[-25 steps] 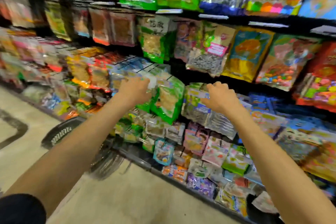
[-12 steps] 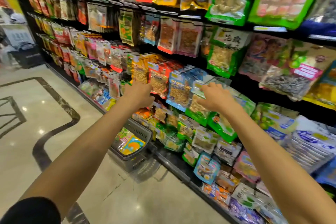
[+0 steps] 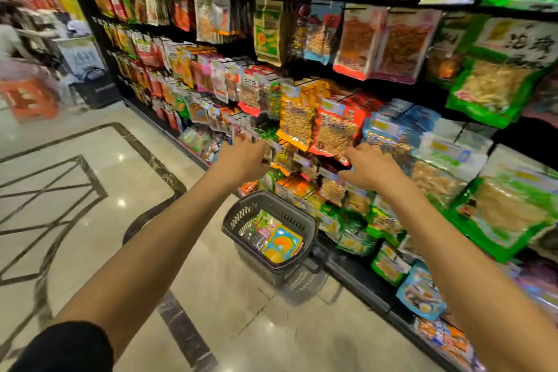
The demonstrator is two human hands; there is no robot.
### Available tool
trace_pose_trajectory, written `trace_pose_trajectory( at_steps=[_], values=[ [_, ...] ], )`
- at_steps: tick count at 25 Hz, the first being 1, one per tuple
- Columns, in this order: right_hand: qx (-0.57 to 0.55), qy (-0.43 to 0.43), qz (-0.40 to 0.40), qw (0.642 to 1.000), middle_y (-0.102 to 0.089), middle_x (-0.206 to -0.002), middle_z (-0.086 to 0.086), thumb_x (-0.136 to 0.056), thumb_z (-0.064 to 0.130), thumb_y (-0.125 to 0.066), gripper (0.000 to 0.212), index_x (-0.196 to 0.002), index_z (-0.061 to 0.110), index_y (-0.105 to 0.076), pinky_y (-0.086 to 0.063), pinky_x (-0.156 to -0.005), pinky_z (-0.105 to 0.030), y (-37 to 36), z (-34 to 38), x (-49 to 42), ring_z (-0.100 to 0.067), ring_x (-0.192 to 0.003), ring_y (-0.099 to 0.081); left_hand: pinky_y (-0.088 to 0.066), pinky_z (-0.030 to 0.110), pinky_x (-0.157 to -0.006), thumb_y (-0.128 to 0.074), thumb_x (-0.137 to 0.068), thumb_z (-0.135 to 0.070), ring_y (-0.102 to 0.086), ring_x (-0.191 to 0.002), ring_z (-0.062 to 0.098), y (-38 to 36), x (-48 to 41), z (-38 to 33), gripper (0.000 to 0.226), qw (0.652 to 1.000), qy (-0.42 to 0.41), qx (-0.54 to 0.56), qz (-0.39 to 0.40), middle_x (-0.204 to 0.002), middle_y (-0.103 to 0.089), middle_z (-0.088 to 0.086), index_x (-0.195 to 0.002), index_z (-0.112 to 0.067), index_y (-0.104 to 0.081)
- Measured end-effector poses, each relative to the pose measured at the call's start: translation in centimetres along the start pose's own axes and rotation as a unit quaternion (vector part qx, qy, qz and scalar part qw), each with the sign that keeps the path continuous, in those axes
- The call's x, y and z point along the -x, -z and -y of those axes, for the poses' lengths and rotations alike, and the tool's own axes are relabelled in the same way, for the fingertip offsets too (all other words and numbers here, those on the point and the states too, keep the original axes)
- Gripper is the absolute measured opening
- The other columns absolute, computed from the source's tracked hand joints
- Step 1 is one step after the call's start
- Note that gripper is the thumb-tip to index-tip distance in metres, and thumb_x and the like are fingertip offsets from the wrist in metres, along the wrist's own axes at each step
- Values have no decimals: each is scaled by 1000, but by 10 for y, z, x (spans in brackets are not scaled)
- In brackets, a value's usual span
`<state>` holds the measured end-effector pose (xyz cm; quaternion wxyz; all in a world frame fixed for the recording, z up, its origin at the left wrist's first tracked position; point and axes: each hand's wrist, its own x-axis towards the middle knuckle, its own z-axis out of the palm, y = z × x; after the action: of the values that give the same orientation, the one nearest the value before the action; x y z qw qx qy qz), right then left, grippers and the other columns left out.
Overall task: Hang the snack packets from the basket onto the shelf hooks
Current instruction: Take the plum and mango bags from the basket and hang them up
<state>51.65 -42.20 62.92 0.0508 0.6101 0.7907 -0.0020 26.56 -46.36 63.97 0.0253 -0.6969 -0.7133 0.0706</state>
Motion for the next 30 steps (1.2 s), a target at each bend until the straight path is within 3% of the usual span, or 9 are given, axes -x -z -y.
trace_pose_trajectory(
  at_steps=[4,9,13,18,21,27,30],
  values=[
    [-10,8,25,1000,-37,-146,-14,-97,48,-48,56,-142,16,-40,-37,-105,-53,-20,28,-61,-37,-135,-34,-26,62,-109,-47,-98,-48,-36,-133,43,-27,-52,30,56,1000,-6,-1,21,-135,-48,24,-140,-11,-39],
    [-25,12,60,998,-34,-148,-15,-97,47,-48,54,-142,16,-40,-35,-106,-55,-58,50,-161,-37,-137,-30,-39,52,-98,-48,-97,-36,-50,-114,36,-58,-140,69,33,999,-20,-2,28,-118,-57,17,-118,-11,-54],
    [-42,14,65,997,-37,-144,-16,-97,40,-49,48,-135,11,-45,-37,-103,-52,-80,67,-233,-38,-133,-34,-41,50,-96,-50,-96,-40,-49,-120,37,-84,-220,94,41,998,-25,-14,55,-127,-54,17,-124,-11,-52],
    [-19,11,110,994,-40,-141,-15,-99,46,-47,51,-137,12,-44,-37,-101,-51,-108,82,-299,-36,-133,-35,-43,48,-96,-49,-94,-38,-49,-121,37,-130,-290,113,40,997,-25,9,68,-127,-56,16,-125,-12,-53],
    [-23,-8,141,990,-40,-142,-16,-99,43,-46,50,-137,11,-44,-36,-102,-52,-127,91,-326,-37,-133,-36,-40,52,-99,-50,-93,-38,-46,-125,38,-160,-322,123,53,995,-46,4,87,-132,-53,16,-140,-16,-44],
    [-53,-65,213,973,-40,-143,-17,-99,40,-47,49,-137,10,-44,-32,-106,-52,-180,118,-353,-38,-135,-35,-40,47,-99,-48,-96,-41,-44,-130,35,-226,-386,142,45,980,-125,-15,152,-139,-50,19,-130,-11,-50],
    [-99,-132,260,952,-39,-143,-17,-98,41,-49,51,-139,10,-43,-38,-104,-49,-222,134,-361,-37,-133,-36,-43,45,-93,-46,-97,-40,-48,-125,35,-272,-415,154,43,969,-152,9,195,-130,-57,16,-129,-13,-50]
  ],
)
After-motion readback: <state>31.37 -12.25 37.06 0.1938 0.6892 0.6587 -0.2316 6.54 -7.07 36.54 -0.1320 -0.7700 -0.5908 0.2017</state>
